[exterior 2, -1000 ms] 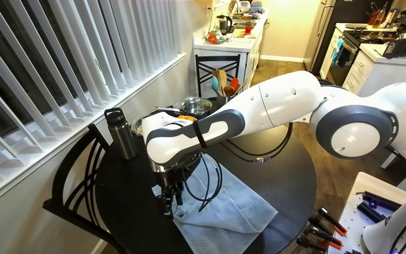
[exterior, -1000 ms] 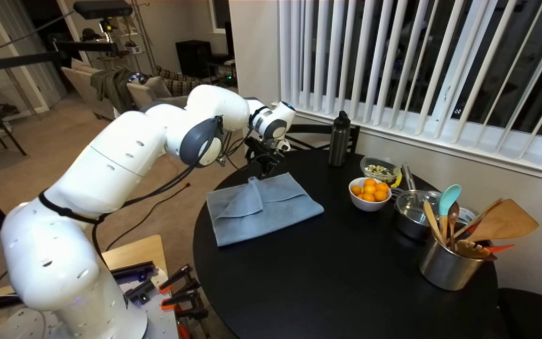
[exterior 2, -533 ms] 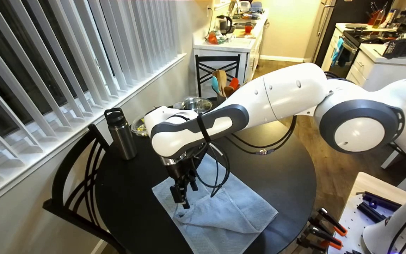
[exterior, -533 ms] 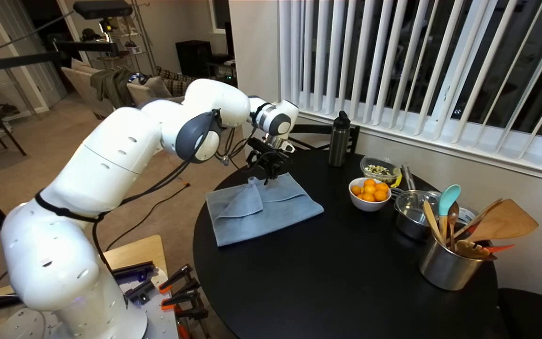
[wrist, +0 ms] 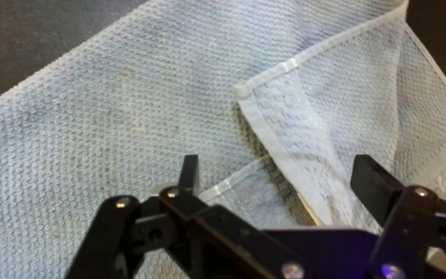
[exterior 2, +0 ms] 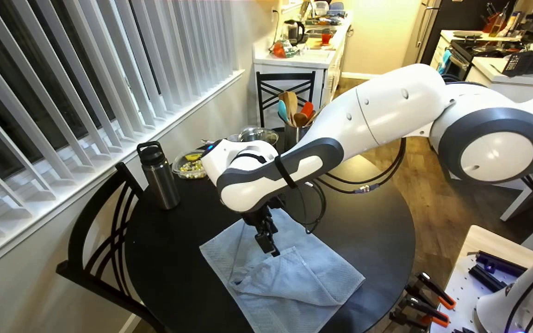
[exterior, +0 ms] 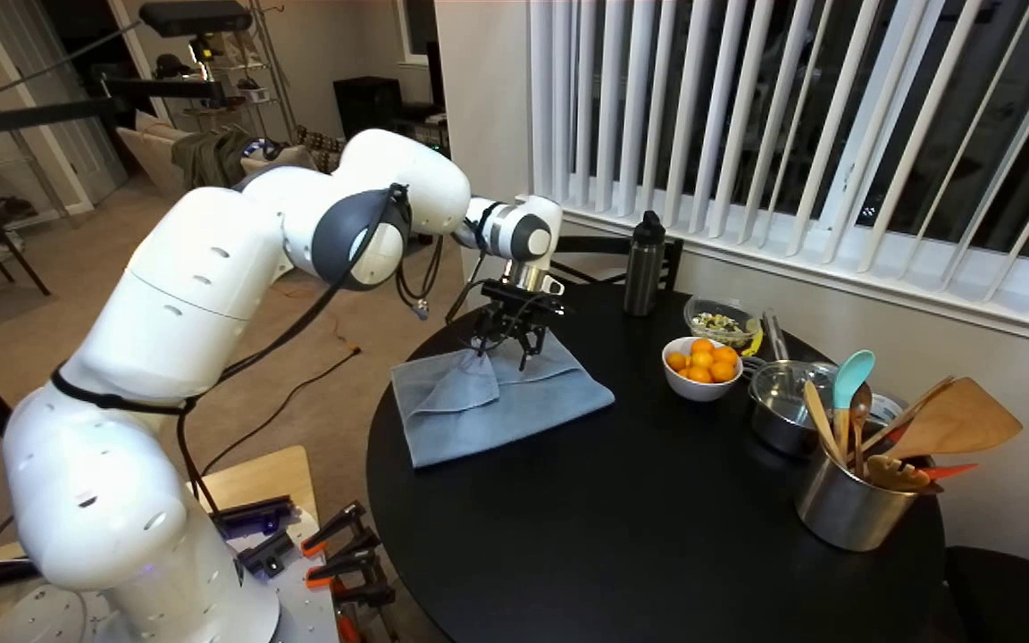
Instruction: Fold the towel on the table
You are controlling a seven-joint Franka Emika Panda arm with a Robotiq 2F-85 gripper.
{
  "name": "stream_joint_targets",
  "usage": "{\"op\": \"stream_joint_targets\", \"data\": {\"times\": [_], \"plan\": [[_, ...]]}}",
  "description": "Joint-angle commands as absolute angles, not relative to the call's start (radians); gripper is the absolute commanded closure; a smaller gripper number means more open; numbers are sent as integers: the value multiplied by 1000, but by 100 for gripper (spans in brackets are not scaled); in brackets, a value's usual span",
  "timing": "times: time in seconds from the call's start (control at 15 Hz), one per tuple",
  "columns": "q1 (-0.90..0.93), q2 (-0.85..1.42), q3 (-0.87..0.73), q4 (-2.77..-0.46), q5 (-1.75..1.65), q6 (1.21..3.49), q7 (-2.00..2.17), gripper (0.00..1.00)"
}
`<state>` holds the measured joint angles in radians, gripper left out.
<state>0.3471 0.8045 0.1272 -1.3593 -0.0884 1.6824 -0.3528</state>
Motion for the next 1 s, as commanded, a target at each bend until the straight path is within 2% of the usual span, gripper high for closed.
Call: {"op": "stream_joint_targets", "data": {"times": [0.0,0.47,0.93], "plan": [[286,714,180,-1557,-149,1811,-459,0],[211,659,236,-1742,-136,1994,-519,0],[150,596,295,-1822,-19,2002,-509,0]]}}
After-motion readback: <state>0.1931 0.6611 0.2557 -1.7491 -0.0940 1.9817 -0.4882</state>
